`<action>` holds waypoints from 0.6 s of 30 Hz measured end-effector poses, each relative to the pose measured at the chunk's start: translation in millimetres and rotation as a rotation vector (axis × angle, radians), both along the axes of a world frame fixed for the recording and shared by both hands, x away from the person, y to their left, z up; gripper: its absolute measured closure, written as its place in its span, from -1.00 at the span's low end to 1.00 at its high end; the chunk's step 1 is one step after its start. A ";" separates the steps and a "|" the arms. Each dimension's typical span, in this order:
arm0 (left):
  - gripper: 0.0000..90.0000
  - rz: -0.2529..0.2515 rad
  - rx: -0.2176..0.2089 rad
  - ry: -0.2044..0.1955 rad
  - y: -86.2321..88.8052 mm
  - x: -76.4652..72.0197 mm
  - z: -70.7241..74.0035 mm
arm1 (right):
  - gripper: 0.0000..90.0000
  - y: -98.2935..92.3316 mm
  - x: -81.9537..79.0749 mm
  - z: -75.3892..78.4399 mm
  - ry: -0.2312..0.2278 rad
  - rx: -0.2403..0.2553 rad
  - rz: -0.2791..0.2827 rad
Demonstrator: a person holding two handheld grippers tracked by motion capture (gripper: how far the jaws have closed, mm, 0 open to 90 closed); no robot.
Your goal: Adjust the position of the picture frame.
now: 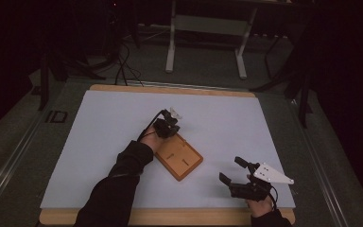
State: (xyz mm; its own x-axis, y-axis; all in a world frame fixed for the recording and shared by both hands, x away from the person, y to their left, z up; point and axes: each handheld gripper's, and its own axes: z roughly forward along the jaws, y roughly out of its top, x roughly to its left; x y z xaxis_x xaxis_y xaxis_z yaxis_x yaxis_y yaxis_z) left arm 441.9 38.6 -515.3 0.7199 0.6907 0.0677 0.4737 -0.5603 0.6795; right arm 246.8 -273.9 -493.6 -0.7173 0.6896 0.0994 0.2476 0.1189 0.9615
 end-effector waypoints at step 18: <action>1.00 -0.018 0.005 0.007 4.6 9.1 -4.7 | -0.74 -0.6 -0.2 -0.7 0.005 0.005 0.001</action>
